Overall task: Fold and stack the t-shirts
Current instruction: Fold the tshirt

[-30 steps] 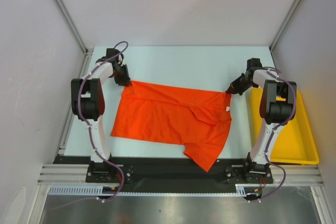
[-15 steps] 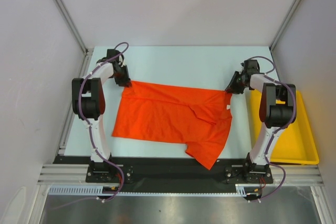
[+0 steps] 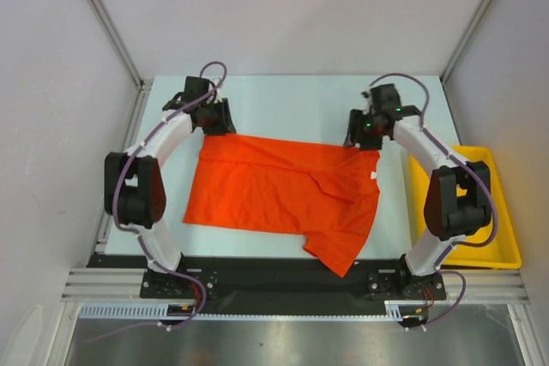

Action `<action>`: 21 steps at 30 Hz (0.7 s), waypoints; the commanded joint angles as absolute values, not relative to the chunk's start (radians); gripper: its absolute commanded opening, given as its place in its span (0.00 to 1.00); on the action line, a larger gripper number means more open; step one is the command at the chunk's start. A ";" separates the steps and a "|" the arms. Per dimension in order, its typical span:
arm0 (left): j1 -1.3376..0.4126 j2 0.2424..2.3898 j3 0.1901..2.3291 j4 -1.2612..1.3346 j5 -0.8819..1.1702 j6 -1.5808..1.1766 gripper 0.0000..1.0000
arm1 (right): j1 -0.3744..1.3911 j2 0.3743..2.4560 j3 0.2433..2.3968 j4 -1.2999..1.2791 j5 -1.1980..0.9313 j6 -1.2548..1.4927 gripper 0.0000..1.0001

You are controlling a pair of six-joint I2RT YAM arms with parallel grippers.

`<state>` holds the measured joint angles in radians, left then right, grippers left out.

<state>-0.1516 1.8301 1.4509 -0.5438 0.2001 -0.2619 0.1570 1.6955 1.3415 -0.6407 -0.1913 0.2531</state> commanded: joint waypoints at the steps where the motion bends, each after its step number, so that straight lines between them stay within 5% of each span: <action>1: -0.244 1.701 1.335 -0.468 0.322 -0.316 0.44 | 0.313 1.683 1.325 -0.716 -0.165 0.140 0.56; 3: -0.314 1.649 1.264 -0.437 0.347 -0.327 0.40 | 0.417 1.715 1.336 -0.753 -0.106 0.071 0.52; 7: -0.370 1.557 1.140 -0.355 0.383 -0.435 0.36 | 0.511 1.744 1.324 -0.759 -0.008 0.049 0.26; 10: -0.376 1.493 1.069 -0.321 0.426 -0.466 0.35 | 0.595 1.744 1.292 -0.765 0.085 0.063 0.41; 21: -0.377 1.387 1.025 -0.391 0.394 -0.454 0.35 | 0.738 1.793 1.178 -0.660 0.363 0.091 0.53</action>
